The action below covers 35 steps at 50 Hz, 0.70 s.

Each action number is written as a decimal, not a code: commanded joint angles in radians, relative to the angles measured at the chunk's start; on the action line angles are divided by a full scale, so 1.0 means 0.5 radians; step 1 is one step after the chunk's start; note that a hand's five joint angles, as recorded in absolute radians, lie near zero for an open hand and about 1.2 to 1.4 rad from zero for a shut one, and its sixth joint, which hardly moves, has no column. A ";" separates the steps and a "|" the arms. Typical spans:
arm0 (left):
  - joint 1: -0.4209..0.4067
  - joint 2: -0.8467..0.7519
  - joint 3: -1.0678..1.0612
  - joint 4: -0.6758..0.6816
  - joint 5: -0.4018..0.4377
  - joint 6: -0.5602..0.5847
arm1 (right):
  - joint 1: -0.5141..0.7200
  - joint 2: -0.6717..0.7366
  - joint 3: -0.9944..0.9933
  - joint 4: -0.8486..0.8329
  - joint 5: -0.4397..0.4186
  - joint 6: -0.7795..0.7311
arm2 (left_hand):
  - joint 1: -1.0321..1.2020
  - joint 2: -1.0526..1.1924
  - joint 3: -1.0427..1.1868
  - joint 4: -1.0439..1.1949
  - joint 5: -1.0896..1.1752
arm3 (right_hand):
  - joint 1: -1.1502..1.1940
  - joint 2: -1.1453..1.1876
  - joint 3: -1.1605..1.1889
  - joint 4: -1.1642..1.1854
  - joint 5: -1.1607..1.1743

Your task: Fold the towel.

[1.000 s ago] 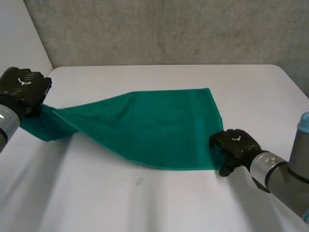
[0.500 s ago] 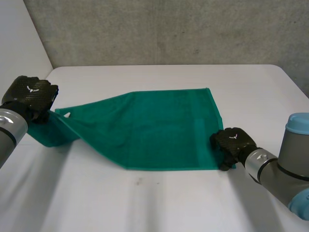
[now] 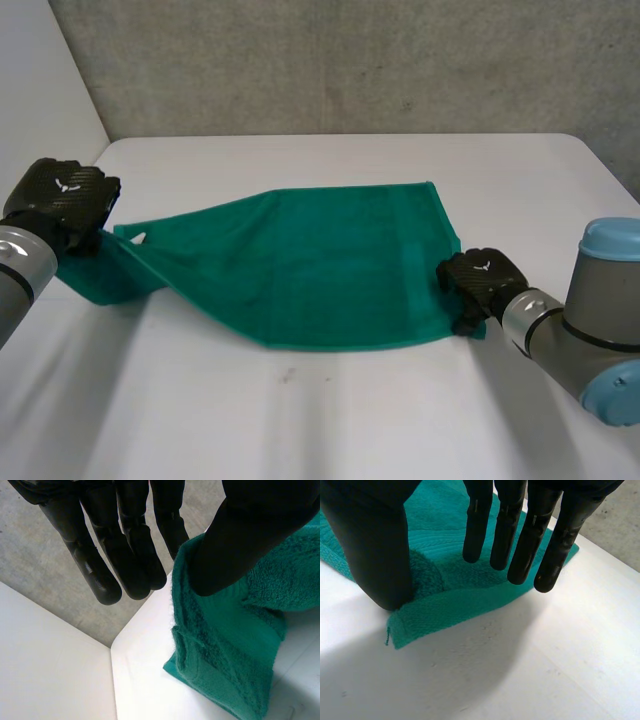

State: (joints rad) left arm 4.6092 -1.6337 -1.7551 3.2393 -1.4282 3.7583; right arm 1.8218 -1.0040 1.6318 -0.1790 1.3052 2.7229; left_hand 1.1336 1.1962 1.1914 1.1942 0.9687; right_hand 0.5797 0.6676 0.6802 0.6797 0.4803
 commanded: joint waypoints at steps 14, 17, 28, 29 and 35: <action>0.022 -0.015 -0.088 -0.021 -0.006 0.000 | -0.026 -0.333 -0.107 0.103 0.191 -0.052 | 0.525 0.400 0.410 0.404 0.506 | 1.633 1.457 1.432 1.433 1.483; 0.025 -0.012 -0.156 -0.036 -0.003 0.000 | -0.066 -0.550 -0.110 0.498 0.197 -0.340 | 0.525 0.400 0.410 0.404 0.506 | 1.633 1.457 1.432 1.433 1.483; 0.001 0.070 -0.315 -0.324 0.006 -0.003 | -0.358 -0.940 0.136 1.361 0.372 -1.141 | 0.525 0.400 0.410 0.404 0.506 | 1.633 1.457 1.432 1.433 1.483; 0.001 0.071 -0.316 -0.324 0.006 -0.003 | -0.373 -0.965 0.163 1.370 0.372 -1.193 | 0.525 0.400 0.410 0.404 0.506 | 1.633 1.457 1.432 1.433 1.483; -0.048 0.058 -0.331 -0.398 0.000 0.000 | -0.361 -0.940 0.176 1.346 0.298 -1.240 | 0.525 0.400 0.410 0.404 0.506 | 1.633 1.457 1.432 1.433 1.483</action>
State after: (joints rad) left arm 4.6060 -1.6004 -1.9173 3.0696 -1.4273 3.7572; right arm 1.6338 -1.4814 1.7093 0.5087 1.4848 2.1224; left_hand 1.1336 1.1963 1.1913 1.1942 0.9687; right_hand 0.9723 1.1764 1.1833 1.1906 0.9686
